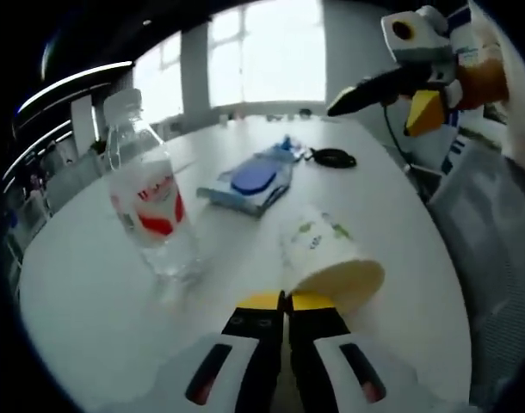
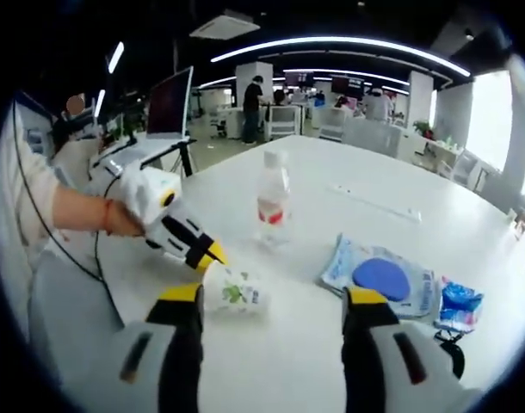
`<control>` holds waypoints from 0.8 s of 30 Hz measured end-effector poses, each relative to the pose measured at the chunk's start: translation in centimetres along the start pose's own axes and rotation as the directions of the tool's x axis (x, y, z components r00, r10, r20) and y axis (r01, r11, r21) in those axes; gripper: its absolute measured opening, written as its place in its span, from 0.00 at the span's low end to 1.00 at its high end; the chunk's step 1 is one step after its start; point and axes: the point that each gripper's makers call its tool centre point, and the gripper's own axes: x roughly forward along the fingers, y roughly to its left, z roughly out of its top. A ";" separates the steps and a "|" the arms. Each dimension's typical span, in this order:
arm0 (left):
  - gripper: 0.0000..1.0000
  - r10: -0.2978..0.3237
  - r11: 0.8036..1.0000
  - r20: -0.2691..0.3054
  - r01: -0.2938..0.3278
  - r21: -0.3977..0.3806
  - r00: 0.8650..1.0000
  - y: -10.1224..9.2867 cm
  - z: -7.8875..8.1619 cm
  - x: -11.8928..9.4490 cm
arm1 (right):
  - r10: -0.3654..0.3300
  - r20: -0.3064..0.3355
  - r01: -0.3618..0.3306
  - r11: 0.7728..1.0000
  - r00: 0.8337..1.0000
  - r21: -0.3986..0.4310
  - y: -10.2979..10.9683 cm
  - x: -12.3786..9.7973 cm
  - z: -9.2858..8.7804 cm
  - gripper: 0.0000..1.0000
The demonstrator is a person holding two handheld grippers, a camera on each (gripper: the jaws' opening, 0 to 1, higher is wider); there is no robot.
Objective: Arrange the tabletop items into an orderly group along one side of the table until the central work area is clear of visible clutter.
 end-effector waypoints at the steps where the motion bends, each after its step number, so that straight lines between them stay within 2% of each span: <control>1: 0.00 -0.008 0.999 0.006 0.009 -0.034 1.000 -0.2 0.3 -0.1 | 0.002 0.005 -0.002 1.000 1.000 0.001 0.1 0.0 0.1 0.62; 2: 0.00 -0.006 1.000 0.006 0.006 -0.021 1.000 -0.2 0.4 -0.2 | 0.004 0.010 -0.004 1.000 1.000 -0.001 0.2 0.0 0.2 0.62; 3: 0.00 0.014 1.000 -0.028 -0.014 -0.023 1.000 0.0 0.0 -0.3 | 0.006 0.010 -0.006 1.000 1.000 -0.003 0.2 -0.1 0.2 0.62; 4: 0.00 -0.006 0.997 -0.044 0.003 -0.071 0.999 -0.5 -0.1 -0.4 | 0.010 0.011 -0.010 1.000 1.000 -0.010 0.3 0.0 0.2 0.61; 5: 0.00 -0.018 0.993 -0.028 0.015 -0.113 0.999 -0.8 0.2 -0.4 | 0.017 0.014 -0.016 1.000 1.000 -0.022 0.5 0.0 0.3 0.60; 6: 0.00 -0.007 0.996 -0.030 0.004 -0.088 1.000 -0.5 0.3 -0.5 | 0.020 0.015 -0.020 0.999 1.000 -0.032 0.6 0.0 0.4 0.60; 7: 0.00 -0.011 0.994 -0.058 0.005 -0.106 0.998 -0.7 0.1 -0.6 | 0.021 0.011 -0.021 0.999 1.000 -0.044 0.7 0.0 0.4 0.59; 8: 0.00 -0.014 0.987 -0.104 -0.003 -0.161 0.994 -1.0 -0.3 -0.7 | 0.022 0.010 -0.022 0.998 1.000 -0.053 0.8 0.0 0.5 0.59; 9: 0.00 -0.001 0.986 -0.108 -0.017 -0.166 0.994 -0.9 -0.2 -0.8 | 0.027 0.010 -0.026 0.998 1.000 -0.059 1.0 0.0 0.6 0.59; 10: 0.00 -0.018 0.982 -0.128 -0.006 -0.189 0.992 -1.4 -0.2 -0.9 | 0.029 0.025 -0.027 0.997 0.999 -0.068 1.1 0.0 1.0 0.59; 12: 0.00 0.014 0.973 -0.171 -0.052 -0.223 0.985 -1.2 -0.3 -1.2 | 0.043 0.032 -0.039 0.993 0.999 -0.108 1.5 0.0 1.4 0.57; 13: 0.00 -0.002 0.968 -0.182 -0.044 -0.248 0.983 -1.5 -0.2 -1.3 | 0.047 0.041 -0.041 0.990 0.998 -0.134 1.7 0.0 1.8 0.56; 14: 0.00 0.010 0.963 -0.185 -0.059 -0.263 0.983 -1.4 0.2 -1.4 | 0.047 0.045 -0.040 0.989 0.998 -0.146 1.8 0.0 1.9 0.56; 15: 0.00 0.027 0.948 -0.208 -0.092 -0.306 0.978 -1.4 0.2 -1.6 | 0.049 0.036 -0.043 0.988 0.998 -0.148 1.8 0.0 1.9 0.56; 16: 0.00 0.003 0.932 -0.244 -0.091 -0.350 0.970 -1.9 0.1 -1.9 | 0.054 0.041 -0.048 0.988 0.998 -0.147 1.9 0.0 2.0 0.55; 17: 0.00 0.013 0.933 -0.245 -0.100 -0.345 0.970 -1.7 0.2 -1.9 | 0.054 0.046 -0.047 0.988 0.997 -0.146 1.8 0.0 2.1 0.55; 18: 0.00 0.072 0.916 -0.262 -0.168 -0.365 0.962 -1.0 0.4 -2.2 | 0.054 0.048 -0.046 0.989 0.997 -0.143 1.8 0.0 2.1 0.54; 19: 0.00 0.052 0.894 -0.276 -0.168 -0.415 0.960 -1.5 0.5 -2.4 | 0.055 0.051 -0.048 0.989 0.997 -0.138 1.8 -0.1 2.2 0.54; 20: 0.00 0.045 0.873 -0.263 -0.166 -0.459 0.964 -1.8 1.0 -2.4 | 0.056 0.058 -0.047 0.989 0.997 -0.137 1.9 -0.1 2.4 0.54; 21: 0.00 0.073 0.862 -0.264 -0.194 -0.469 0.962 -1.5 1.2 -2.5 | 0.053 0.058 -0.044 0.990 0.997 -0.137 1.8 -0.2 2.4 0.54; 22: 0.00 0.070 0.837 -0.302 -0.221 -0.500 0.951 -1.8 0.9 -2.9 | 0.055 0.062 -0.046 0.989 0.997 -0.137 1.9 -0.3 2.6 0.53; 23: 0.00 0.062 0.817 -0.311 -0.228 -0.530 0.948 -2.2 0.9 -2.9 | 0.056 0.062 -0.047 0.989 0.997 -0.140 2.0 -0.3 2.6 0.53; 24: 0.00 0.086 0.784 -0.300 -0.251 -0.568 0.950 -2.1 1.3 -2.8 | 0.055 0.065 -0.045 0.989 0.996 -0.143 2.1 -0.4 2.7 0.52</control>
